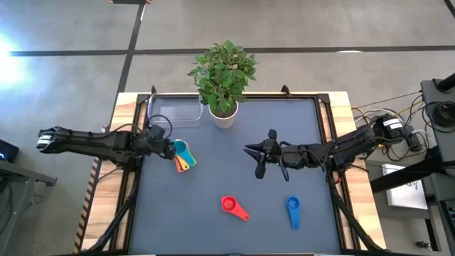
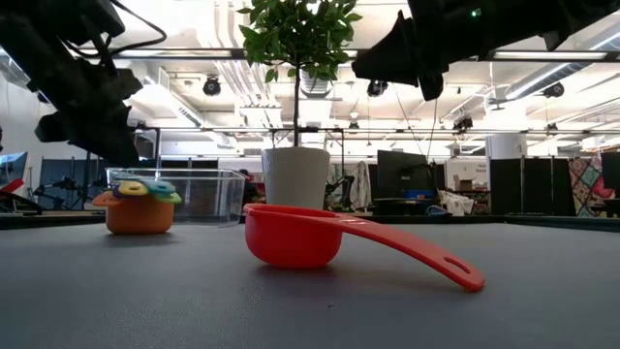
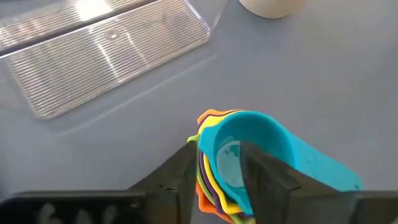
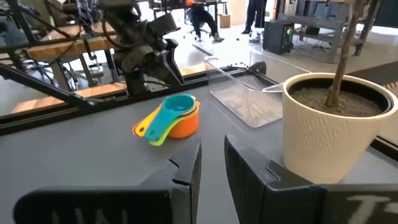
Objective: Nest measuring cups in basket
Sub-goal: Stack the light blue measuring cup on top of the yellow measuring cup, then stack the red measuring cup on top of the light blue measuring cup
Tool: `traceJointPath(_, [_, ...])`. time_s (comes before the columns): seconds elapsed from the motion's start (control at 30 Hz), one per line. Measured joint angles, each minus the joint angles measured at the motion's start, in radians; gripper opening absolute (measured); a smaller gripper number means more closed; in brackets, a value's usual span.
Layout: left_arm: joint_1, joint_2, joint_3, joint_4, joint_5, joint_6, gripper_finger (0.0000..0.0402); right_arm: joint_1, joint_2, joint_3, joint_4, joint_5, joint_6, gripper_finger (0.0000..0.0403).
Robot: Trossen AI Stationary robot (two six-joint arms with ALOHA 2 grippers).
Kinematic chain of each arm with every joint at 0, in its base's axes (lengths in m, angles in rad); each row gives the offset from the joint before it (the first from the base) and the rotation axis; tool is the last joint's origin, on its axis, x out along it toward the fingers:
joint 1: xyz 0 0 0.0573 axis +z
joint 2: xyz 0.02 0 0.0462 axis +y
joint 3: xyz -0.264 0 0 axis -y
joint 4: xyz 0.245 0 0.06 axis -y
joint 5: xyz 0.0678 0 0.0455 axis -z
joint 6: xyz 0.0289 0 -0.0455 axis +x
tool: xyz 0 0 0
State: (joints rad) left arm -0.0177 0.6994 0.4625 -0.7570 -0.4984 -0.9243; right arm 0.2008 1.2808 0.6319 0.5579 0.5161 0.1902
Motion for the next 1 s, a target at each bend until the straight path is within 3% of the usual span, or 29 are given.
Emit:
traceJointPath(0.2, [0.0, -0.004, 0.0, 0.032, -0.034, 0.033, 0.0165, 0.0, 0.0, 0.0, 0.002, -0.057, 0.007, 0.0059])
traceJointPath(0.33, [-0.018, -0.012, 0.0, 0.226, -0.041, 0.191, 0.0181, -0.001, 0.003, 0.0, -0.006, -0.147, 0.024, 0.0059])
traceJointPath(0.47, [-0.035, -0.024, 0.0, 0.444, -0.04, 0.354, 0.0179, 0.0, 0.021, 0.0, -0.048, -0.258, 0.05, 0.0059])
traceJointPath(0.63, [-0.08, -0.035, -0.037, 0.606, -0.042, 0.426, 0.0166, 0.0, 0.06, 0.001, -0.051, -0.311, 0.101, 0.0059])
traceJointPath(1.0, [-0.222, -0.046, -0.241, 1.126, -0.043, 0.558, 0.0148, -0.005, 0.189, 0.026, -0.057, -0.333, 0.176, 0.0059])
